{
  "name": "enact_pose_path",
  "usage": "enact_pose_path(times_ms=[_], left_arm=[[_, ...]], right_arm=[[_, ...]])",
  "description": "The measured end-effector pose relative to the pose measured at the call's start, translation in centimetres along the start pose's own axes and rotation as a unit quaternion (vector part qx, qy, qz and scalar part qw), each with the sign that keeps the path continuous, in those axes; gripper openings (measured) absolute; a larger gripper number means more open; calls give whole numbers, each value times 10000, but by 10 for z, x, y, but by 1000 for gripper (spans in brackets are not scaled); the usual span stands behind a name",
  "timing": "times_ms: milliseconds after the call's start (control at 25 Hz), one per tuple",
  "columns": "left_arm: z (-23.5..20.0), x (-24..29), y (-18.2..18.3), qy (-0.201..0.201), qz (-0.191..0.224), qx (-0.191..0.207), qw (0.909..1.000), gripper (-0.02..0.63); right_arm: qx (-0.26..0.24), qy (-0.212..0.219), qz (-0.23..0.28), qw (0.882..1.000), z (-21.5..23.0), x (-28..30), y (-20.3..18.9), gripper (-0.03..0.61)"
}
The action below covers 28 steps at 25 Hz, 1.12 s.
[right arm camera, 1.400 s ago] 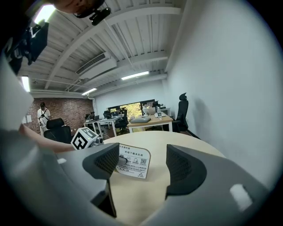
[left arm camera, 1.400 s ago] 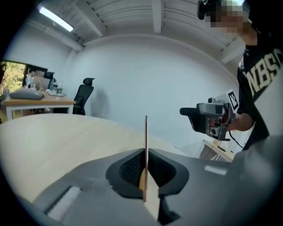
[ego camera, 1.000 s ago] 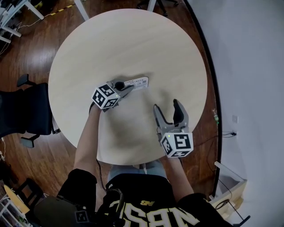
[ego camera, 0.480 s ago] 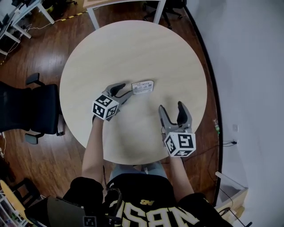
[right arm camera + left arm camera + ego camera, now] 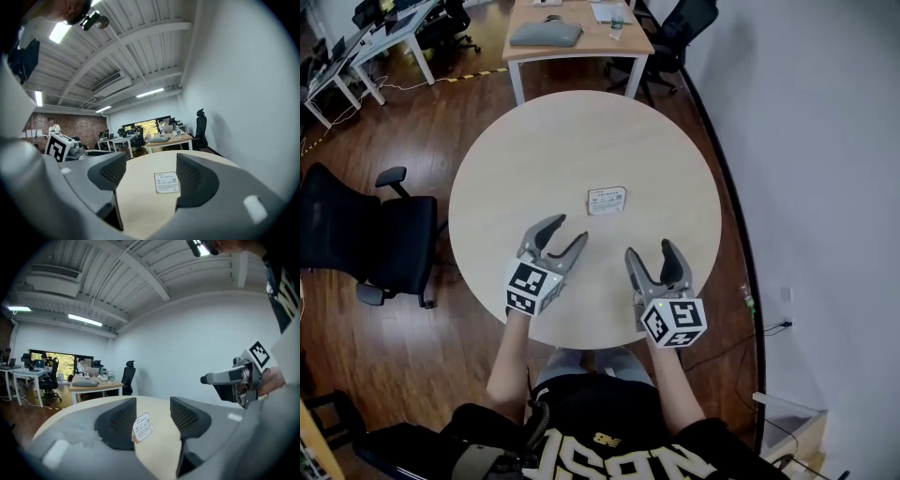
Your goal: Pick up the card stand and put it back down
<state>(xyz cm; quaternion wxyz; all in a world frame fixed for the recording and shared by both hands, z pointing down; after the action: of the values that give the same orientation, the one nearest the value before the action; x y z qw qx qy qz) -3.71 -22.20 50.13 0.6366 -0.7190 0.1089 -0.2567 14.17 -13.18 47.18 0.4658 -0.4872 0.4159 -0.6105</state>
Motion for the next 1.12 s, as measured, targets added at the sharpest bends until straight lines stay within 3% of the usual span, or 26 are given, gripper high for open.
enact_pose_path(times_ms=[200,320,480,640,840,1120], left_arm=[[44,-27,13,766,191,58,9969,227],[75,-40,19,1039,378,-138,9938,227],[124,-70,16,1716,436,-390,9834,227],[187,-80,18,2215,593,-321,9728,229],[239,-79,33,2336,674,-285,9696,306],[259,-89,71,2595,1136,-107,9590,321]], right_arm=[[-837,46,40,9965,-4,-50,-2,339],[-964,208,221,9949,9,-75,8,339],[-1015,357,314,9937,42,-113,11,339],[-830,797,333,9928,72,-138,-6,362],[-965,1148,346,9881,76,-175,1,411],[-1260,961,681,9850,70,-196,40,405]])
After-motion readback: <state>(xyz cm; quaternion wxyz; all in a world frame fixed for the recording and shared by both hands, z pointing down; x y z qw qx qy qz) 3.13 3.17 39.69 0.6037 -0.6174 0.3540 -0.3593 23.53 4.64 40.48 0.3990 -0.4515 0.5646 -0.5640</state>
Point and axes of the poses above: the fingertips, and each gripper's own axes: x forward along the fingers, z to its right, y out of its top, the point moved 5 cm from there along -x, backward along the fingers, and after that the axes turned 6 degrees about -y, right-handed, at the moved point
